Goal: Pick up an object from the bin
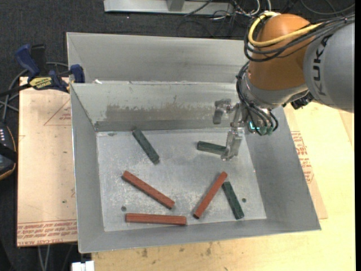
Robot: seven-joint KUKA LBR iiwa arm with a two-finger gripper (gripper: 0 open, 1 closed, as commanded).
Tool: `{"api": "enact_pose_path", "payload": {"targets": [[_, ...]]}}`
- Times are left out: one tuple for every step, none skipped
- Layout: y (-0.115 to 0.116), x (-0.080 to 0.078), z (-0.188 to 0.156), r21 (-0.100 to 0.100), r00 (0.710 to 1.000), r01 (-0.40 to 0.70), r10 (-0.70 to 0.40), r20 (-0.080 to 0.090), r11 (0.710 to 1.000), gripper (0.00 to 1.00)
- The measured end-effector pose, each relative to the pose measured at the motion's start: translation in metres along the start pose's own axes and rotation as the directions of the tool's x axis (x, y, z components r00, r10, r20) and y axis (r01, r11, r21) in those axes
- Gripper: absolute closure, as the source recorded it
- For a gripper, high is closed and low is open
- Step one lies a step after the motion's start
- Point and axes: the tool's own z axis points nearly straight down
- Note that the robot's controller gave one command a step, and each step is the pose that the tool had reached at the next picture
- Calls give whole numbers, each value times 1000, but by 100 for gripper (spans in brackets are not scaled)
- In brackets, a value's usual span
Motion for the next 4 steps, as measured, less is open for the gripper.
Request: {"api": "enact_pose_path", "payload": {"targets": [[-32, 0, 143, -3, 973, -233, 233, 5, 973, 0], [-31, -1, 142, -2, 973, -231, 231, 8, 973, 0], [-31, -2, 141, -1, 973, -230, 230, 9, 973, 0], [-31, -3, 141, -1, 974, -228, 228, 9, 974, 0]]}}
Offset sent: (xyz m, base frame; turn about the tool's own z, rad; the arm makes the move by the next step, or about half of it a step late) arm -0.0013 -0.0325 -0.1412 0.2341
